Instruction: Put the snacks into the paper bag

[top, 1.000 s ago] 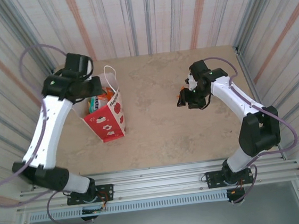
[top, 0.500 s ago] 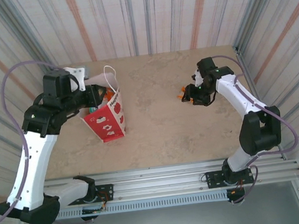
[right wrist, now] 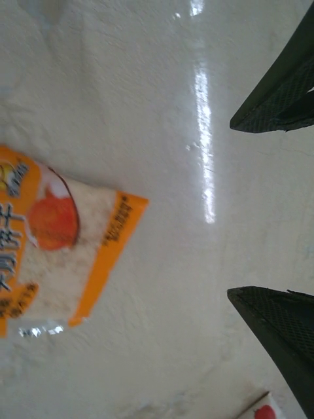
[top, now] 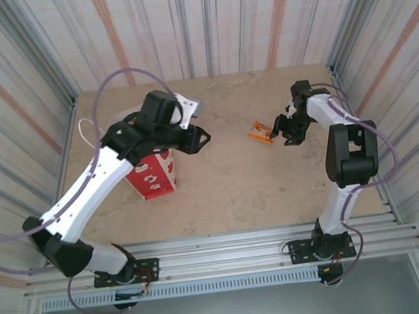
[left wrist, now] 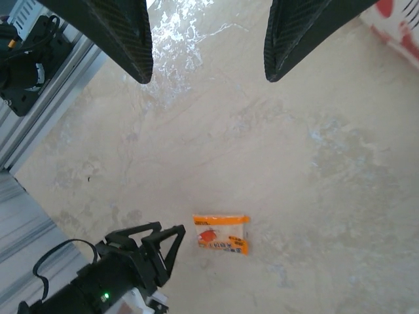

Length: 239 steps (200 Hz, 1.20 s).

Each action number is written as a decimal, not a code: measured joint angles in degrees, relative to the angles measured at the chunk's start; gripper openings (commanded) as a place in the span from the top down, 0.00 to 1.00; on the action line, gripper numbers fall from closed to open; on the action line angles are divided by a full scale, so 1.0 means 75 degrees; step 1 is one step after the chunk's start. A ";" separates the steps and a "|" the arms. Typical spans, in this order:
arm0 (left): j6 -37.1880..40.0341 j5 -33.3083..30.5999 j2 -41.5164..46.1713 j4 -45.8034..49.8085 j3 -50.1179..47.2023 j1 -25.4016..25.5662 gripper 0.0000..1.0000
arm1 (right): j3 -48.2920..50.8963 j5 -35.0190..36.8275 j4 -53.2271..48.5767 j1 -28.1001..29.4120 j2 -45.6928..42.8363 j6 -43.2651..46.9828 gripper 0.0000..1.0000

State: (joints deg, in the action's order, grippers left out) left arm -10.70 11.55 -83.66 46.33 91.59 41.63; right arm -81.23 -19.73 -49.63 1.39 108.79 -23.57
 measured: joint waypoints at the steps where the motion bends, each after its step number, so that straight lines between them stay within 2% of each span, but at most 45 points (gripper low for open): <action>1: 0.0000 0.0000 -0.0035 -0.0012 0.0012 0.0012 0.51 | -0.0003 -0.0003 0.0015 0.0000 0.0023 0.0000 0.40; 35: -0.0003 0.0067 -0.0577 -0.0181 0.0329 0.0154 0.51 | -0.0233 -0.0169 0.0277 0.0012 0.0621 -0.0026 0.44; 83: -0.0012 0.0125 -0.0691 -0.0323 0.0501 0.0154 0.51 | -0.0335 -0.0382 0.0761 -0.0003 0.1139 -0.0219 0.54; 99: -0.0029 0.0125 -0.0705 -0.0353 0.0504 0.0154 0.51 | -0.0379 -0.0411 0.0933 0.0006 0.1300 -0.0265 0.59; 142: -0.0035 0.0134 -0.1011 -0.0388 0.0679 0.0154 0.51 | -0.0507 -0.0487 0.1241 0.0017 0.1460 -0.0396 0.82; 174: -0.0035 0.0152 -0.1177 -0.0385 0.0761 0.0154 0.51 | -0.0490 -0.0490 0.1352 0.0017 0.1434 -0.0350 0.91; 201: -0.0029 0.0204 -0.1177 -0.0388 0.0761 0.0154 0.51 | -0.0137 -0.0475 0.1437 0.0017 0.0935 -0.0131 0.96; 239: 0.0332 0.0420 -0.1174 -0.0498 0.0664 0.0213 0.50 | 0.0495 -0.0490 0.1209 0.0128 -0.0723 0.0606 1.00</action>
State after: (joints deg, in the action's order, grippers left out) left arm -8.21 14.70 -92.47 42.59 96.57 43.22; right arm -77.52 -23.40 -40.56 2.35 103.37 -19.03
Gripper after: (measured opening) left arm 0.498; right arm 0.059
